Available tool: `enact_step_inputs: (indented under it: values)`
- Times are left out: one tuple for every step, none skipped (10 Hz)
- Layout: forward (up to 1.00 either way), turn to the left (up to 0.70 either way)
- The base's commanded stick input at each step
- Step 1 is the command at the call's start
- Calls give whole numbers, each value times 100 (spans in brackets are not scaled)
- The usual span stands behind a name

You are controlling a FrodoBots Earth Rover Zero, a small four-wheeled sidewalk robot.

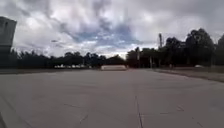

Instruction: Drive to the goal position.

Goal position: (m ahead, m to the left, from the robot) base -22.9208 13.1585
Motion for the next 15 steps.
enact_step_inputs:
  values:
    - [100, 40]
    - [100, 40]
    - [100, 40]
    - [100, 40]
    - [100, 40]
    - [100, 40]
    - [100, 40]
    - [100, 40]
    - [100, 40]
    - [100, 40]
    - [100, 40]
    - [100, 40]
    - [100, 40]
    - [100, 40]
    - [100, 40]
